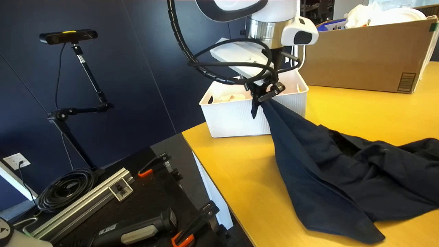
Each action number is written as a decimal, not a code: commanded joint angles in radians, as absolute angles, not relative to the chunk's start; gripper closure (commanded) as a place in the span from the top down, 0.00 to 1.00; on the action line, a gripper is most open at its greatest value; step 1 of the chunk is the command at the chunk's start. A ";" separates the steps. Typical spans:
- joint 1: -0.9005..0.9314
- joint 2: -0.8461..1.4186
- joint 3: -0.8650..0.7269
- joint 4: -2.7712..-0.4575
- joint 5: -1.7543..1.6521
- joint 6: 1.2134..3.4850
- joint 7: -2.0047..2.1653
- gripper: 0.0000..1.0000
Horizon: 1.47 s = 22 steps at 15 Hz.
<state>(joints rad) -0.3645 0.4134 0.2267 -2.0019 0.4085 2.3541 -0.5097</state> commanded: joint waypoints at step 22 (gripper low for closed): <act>-0.248 0.681 -0.011 -1.756 0.129 2.269 -0.664 1.00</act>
<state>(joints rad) -0.2916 0.6136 -0.0001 -1.8266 0.2176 2.2285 -0.6837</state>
